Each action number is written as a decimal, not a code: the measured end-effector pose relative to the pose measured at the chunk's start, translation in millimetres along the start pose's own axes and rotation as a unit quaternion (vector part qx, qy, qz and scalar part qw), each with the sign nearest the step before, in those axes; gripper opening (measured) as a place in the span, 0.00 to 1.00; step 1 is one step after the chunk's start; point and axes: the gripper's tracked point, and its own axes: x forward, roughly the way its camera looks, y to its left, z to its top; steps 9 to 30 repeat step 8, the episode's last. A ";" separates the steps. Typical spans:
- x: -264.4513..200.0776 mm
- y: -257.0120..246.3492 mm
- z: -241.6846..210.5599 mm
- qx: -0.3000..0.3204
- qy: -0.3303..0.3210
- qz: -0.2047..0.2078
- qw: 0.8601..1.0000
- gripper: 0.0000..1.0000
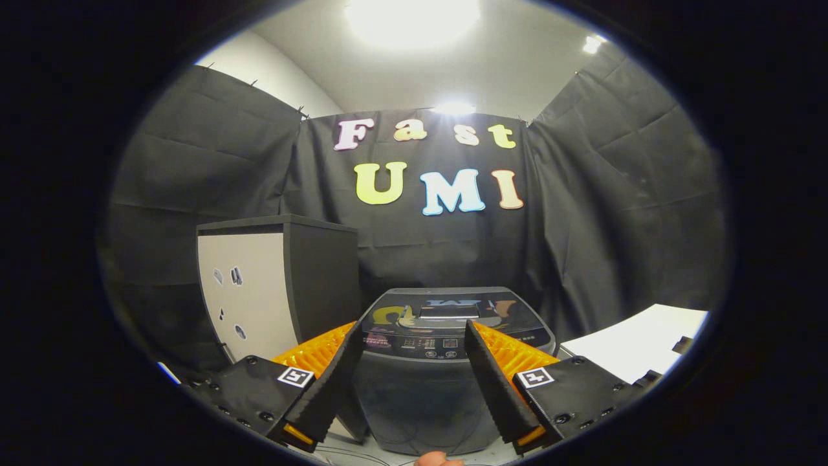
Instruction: Put the clothes into the washing machine and then close the washing machine lid.
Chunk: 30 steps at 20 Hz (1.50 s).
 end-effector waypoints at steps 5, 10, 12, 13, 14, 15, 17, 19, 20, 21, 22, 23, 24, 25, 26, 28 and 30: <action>-3.9 -10.1 3.1 0.002 -0.005 -0.013 1.000 0.98; -4.7 -14.1 5.3 0.000 -0.005 -0.019 1.000 0.98; -4.7 -14.1 5.3 0.000 -0.005 -0.019 1.000 0.98; -4.7 -14.1 5.3 0.000 -0.005 -0.019 1.000 0.98; -4.7 -14.1 5.3 0.000 -0.005 -0.019 1.000 0.98; -4.7 -14.1 5.3 0.000 -0.005 -0.019 1.000 0.98; -4.7 -14.1 5.3 0.000 -0.005 -0.019 1.000 0.98; -4.7 -14.1 5.3 0.000 -0.005 -0.019 1.000 0.98; -4.7 -14.1 5.3 0.000 -0.005 -0.019 1.000 0.98; -4.7 -14.1 5.3 0.000 -0.005 -0.019 1.000 0.98; -4.7 -14.1 5.3 0.000 -0.005 -0.019 1.000 0.98; -4.7 -14.1 5.3 0.000 -0.005 -0.019 1.000 0.98; -4.7 -14.1 5.3 0.000 -0.005 -0.019 1.000 0.98; -4.7 -14.1 5.3 0.000 -0.005 -0.019 1.000 0.98; -4.7 -14.1 5.3 0.000 -0.005 -0.019 1.000 0.98; -4.7 -14.1 5.3 0.000 -0.005 -0.019 1.000 0.98; -4.7 -14.1 5.3 0.000 -0.005 -0.019 1.000 0.98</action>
